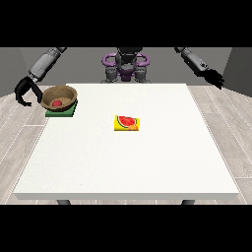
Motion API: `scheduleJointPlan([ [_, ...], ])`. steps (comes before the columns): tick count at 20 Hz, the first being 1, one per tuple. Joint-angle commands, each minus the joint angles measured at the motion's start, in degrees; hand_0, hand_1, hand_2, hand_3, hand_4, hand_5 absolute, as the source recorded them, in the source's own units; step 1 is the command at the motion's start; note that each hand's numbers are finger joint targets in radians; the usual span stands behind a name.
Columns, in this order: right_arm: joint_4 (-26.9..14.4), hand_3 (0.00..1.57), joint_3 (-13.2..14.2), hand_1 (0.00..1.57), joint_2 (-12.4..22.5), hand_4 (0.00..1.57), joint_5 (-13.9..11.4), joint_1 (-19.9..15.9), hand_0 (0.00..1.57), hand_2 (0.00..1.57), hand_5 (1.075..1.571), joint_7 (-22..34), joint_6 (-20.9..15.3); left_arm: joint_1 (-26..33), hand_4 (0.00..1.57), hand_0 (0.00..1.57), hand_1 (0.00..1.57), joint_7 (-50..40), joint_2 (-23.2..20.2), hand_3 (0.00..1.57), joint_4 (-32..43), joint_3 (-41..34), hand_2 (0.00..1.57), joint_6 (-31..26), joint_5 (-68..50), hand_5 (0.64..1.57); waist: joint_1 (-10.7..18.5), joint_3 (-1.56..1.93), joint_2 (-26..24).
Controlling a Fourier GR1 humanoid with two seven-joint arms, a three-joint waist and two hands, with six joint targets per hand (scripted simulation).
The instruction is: Pick the cup and pour the ball into the bowl, then pick the bowl and place it on the pad
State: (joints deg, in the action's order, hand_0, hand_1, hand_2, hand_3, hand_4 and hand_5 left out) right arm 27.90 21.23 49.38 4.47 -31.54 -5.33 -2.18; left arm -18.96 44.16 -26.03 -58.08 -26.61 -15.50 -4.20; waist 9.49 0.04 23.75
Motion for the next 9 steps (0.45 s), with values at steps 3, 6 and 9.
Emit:
scheduleJointPlan([
  [3,-4.84,0.00,2.14,0.00,3.45,0.00,1.14,-3.25,0.00,0.50,1.283,0.89,3.39,3.10,0.88,0.00,0.00,-3.38,-0.66,0.00,-3.90,-0.88,0.00,-1.21,-2.33,1.193,-0.72,0.08,-2.62],
  [6,-3.90,0.00,1.74,0.00,1.63,0.00,1.32,-3.71,0.00,0.44,1.295,0.86,3.65,3.61,0.88,0.00,0.00,-3.83,-0.28,0.00,-2.06,-0.53,0.00,-1.06,-2.10,1.213,-1.56,0.01,-4.69],
  [9,0.11,0.37,2.03,0.00,-3.02,0.50,4.35,-6.85,0.00,0.10,1.371,-0.39,8.27,3.49,0.88,0.00,0.00,-3.64,0.30,0.00,0.72,1.30,0.00,-1.68,-0.34,1.213,-0.82,-0.05,-8.43],
])
